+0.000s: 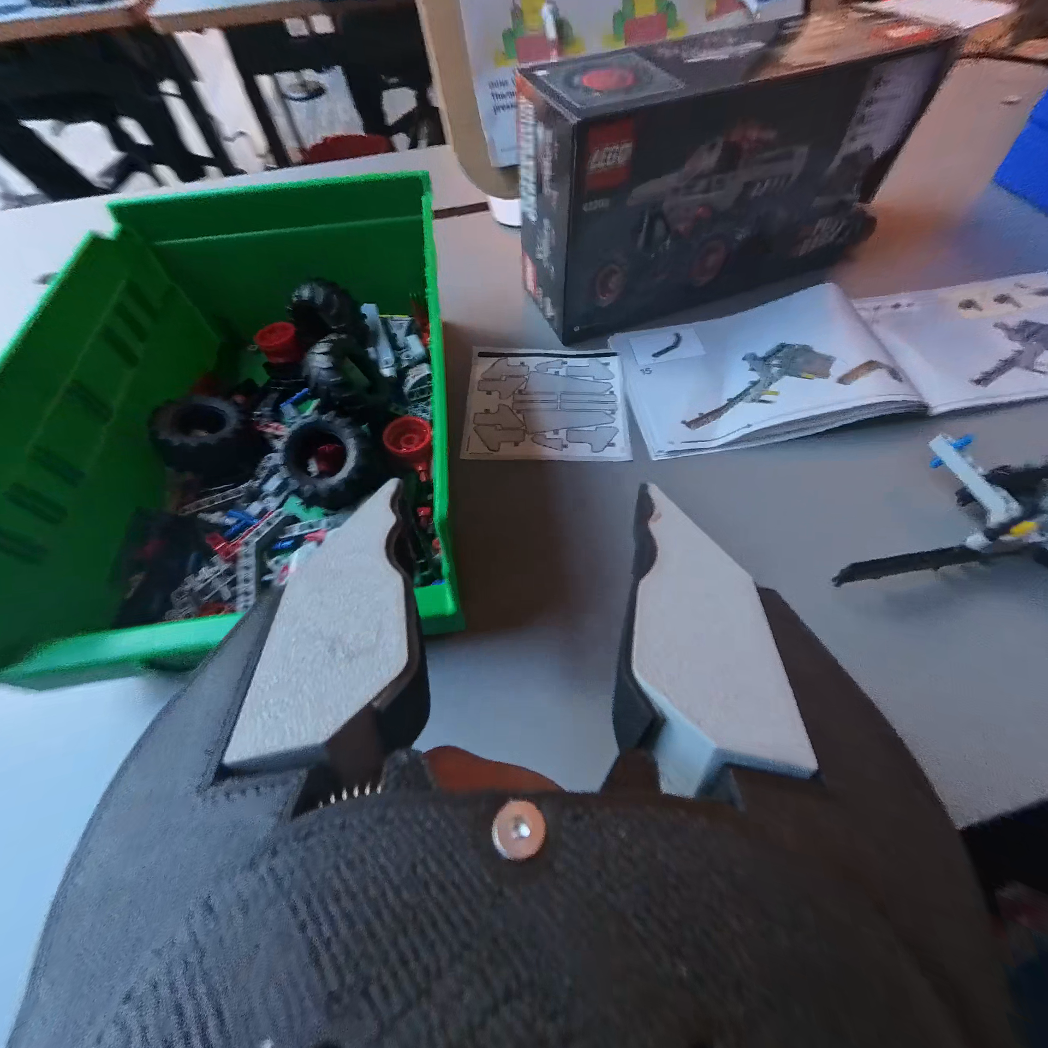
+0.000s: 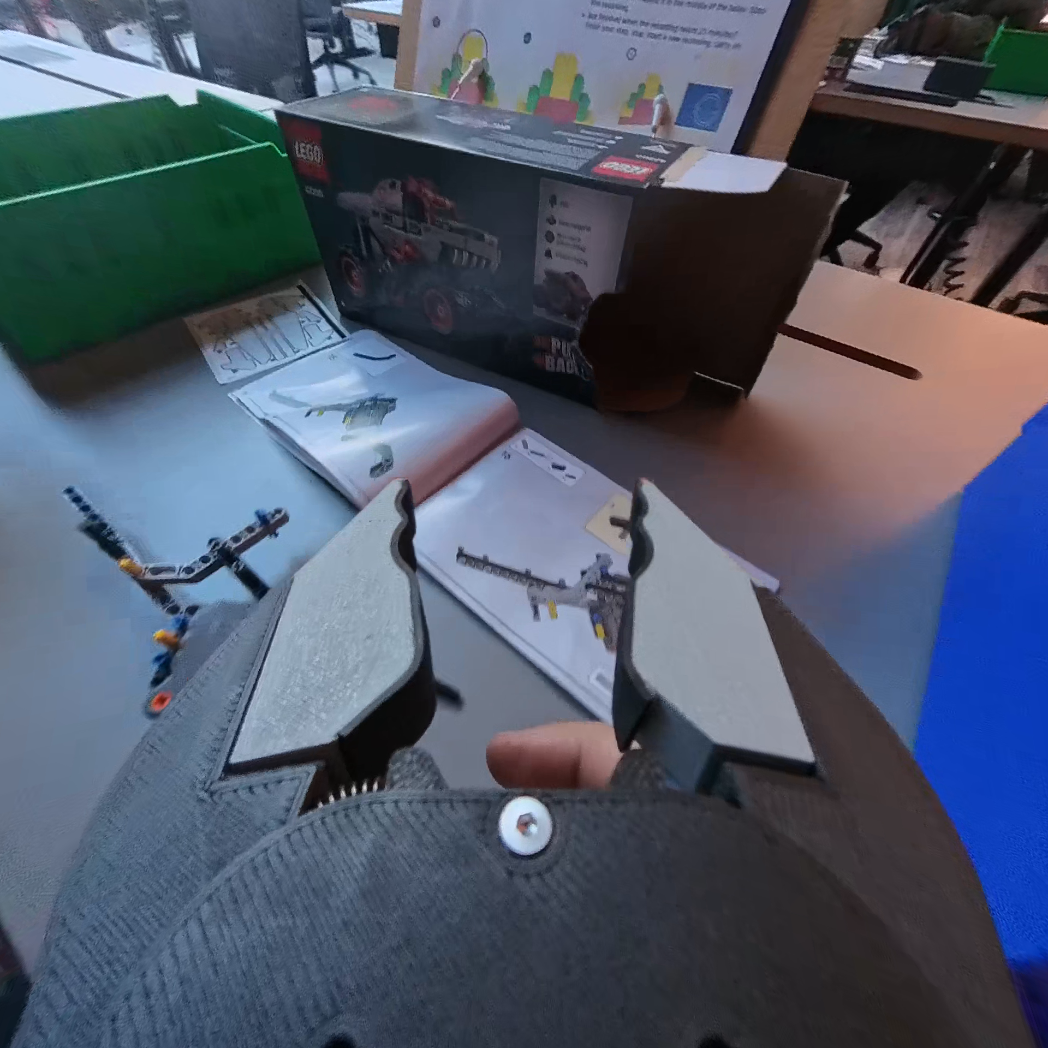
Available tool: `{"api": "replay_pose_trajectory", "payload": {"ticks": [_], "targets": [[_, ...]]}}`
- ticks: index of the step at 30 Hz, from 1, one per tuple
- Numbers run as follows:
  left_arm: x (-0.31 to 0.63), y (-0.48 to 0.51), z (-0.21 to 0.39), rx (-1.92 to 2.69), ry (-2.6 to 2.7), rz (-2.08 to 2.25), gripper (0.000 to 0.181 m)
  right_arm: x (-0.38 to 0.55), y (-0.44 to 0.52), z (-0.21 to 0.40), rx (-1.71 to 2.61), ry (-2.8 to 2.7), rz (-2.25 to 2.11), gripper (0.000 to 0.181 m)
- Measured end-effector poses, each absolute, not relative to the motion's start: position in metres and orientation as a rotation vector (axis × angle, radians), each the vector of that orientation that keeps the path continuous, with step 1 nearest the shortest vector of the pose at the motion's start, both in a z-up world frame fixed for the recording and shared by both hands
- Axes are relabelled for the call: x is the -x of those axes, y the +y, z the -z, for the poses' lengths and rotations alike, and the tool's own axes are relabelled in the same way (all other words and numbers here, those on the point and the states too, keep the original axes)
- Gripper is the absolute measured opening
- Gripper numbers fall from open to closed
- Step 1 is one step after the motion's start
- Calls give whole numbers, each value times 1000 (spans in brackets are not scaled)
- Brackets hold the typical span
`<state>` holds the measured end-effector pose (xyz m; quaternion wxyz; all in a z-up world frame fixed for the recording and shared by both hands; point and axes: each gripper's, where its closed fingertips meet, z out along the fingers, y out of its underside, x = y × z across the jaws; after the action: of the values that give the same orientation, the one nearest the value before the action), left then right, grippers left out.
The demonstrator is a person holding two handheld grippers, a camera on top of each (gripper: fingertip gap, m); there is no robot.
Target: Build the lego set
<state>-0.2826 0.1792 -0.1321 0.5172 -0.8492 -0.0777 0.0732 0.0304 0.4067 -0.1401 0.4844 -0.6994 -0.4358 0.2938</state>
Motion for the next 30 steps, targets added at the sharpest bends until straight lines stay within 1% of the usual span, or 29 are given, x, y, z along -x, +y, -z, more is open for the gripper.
{"api": "replay_pose_trajectory", "payload": {"ticks": [2, 4, 7, 12, 15, 18, 21, 26, 28, 30], "targets": [[268, 189, 123, 2013, -122, -4, 79, -15, 420, 139, 1688, -1077, -721, 73], [268, 197, 101, 1938, -108, 65, 76, 0, 432, 136, 1660, -1083, -729, 70], [283, 204, 86, 1898, -110, -14, 73, 9, 438, 146, 1674, -1108, -682, 72], [305, 211, 86, 1920, -152, -112, 74, -10, 433, 156, 1637, -1104, -575, 71], [320, 203, 102, 1989, -196, -244, 76, -14, 428, 135, 1568, -1027, -672, 67], [331, 186, 131, 2084, -254, -336, 75, -14, 427, 132, 1570, -1006, -714, 68], [338, 172, 158, 2154, -298, -375, 73, -16, 423, 131, 1533, -1004, -665, 67], [319, 185, 198, 2235, -260, -251, 23, -12, 414, 141, 1514, -1030, -618, 65], [328, 184, 207, 2245, -284, -384, 4, -13, 414, 148, 1520, -1038, -583, 65], [326, 183, 207, 2255, -259, -447, 2, -16, 414, 152, 1530, -1039, -578, 64]]}}
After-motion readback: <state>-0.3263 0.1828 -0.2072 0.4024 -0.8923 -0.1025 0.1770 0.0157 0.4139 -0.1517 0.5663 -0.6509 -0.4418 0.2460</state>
